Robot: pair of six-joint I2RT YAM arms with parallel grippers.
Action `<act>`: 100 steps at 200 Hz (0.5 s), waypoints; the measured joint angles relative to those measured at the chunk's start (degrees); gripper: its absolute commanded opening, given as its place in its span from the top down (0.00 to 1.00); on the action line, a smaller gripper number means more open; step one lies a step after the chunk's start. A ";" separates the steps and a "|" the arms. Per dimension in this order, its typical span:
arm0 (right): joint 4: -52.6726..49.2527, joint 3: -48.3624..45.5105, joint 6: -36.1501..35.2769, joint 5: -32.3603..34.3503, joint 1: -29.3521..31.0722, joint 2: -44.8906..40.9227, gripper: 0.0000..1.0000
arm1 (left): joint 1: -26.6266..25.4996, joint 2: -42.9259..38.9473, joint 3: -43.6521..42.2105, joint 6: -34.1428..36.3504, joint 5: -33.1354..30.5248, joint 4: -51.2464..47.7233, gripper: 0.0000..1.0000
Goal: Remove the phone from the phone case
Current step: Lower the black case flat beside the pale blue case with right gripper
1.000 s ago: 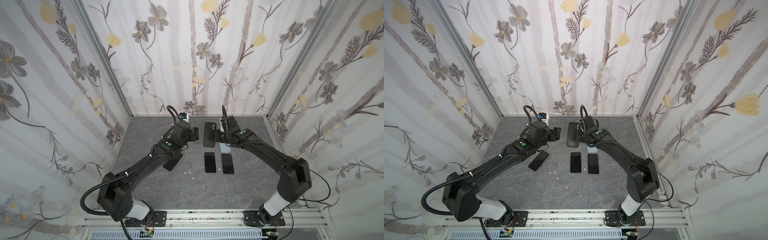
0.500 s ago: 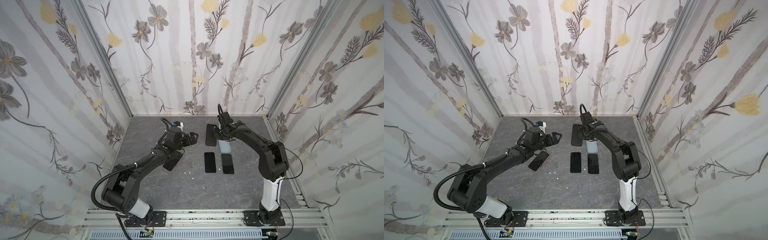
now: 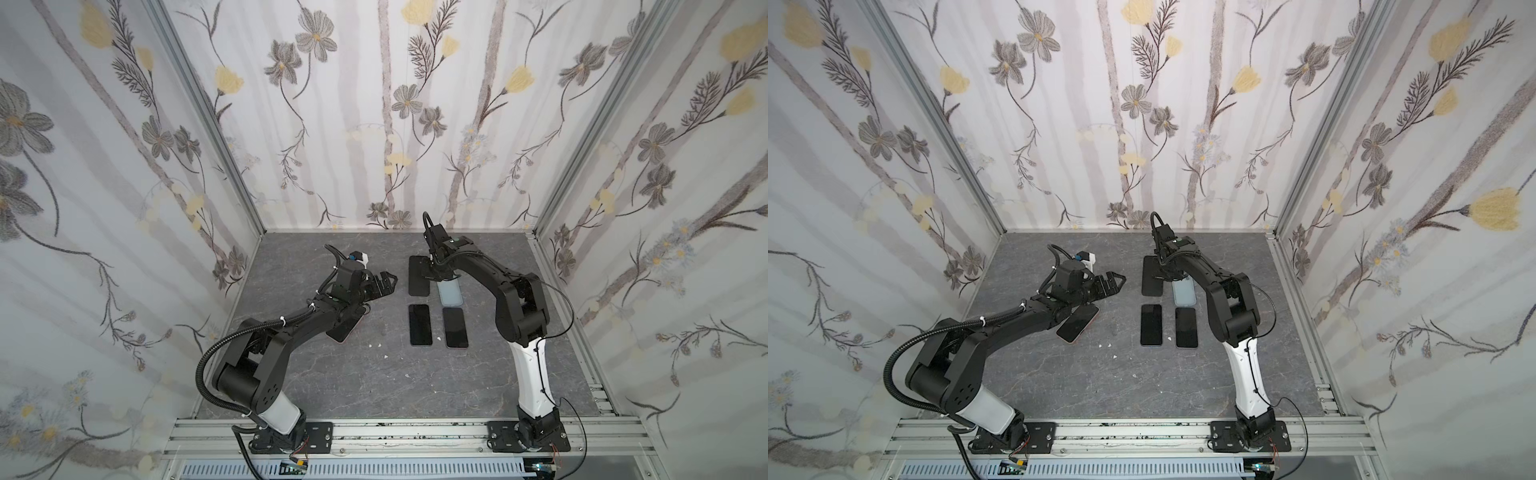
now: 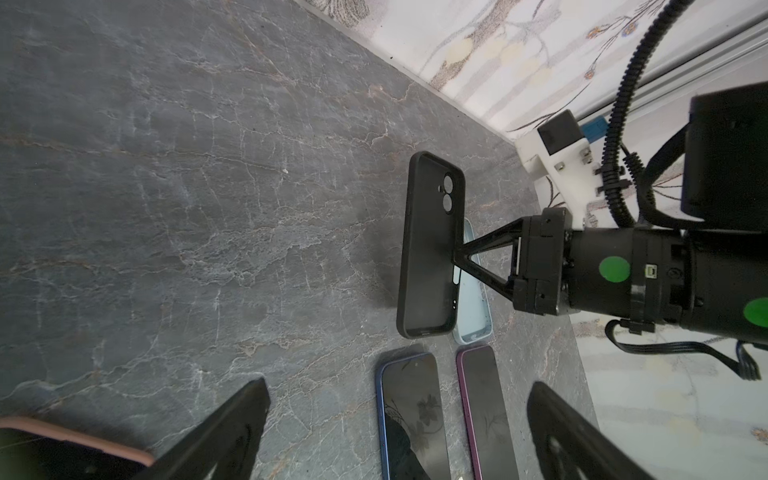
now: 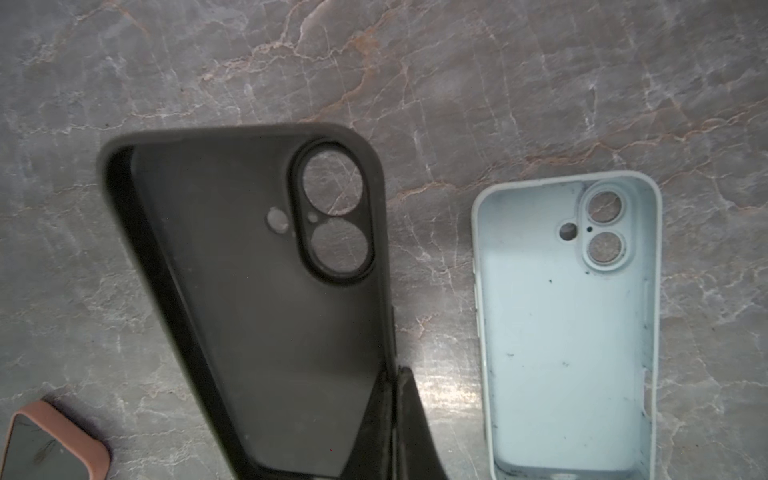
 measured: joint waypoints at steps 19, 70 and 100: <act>-1.05 1.64 -0.35 0.15 -0.02 1.86 1.00 | 0.00 0.39 0.00 -0.02 0.15 0.07 0.00; -3.04 5.97 -0.83 0.20 0.00 5.46 1.00 | 0.00 0.79 -0.26 -0.04 0.63 0.44 0.00; -4.04 6.99 -1.25 0.20 0.00 6.67 0.99 | 0.00 0.76 -0.70 -0.04 0.61 0.42 0.00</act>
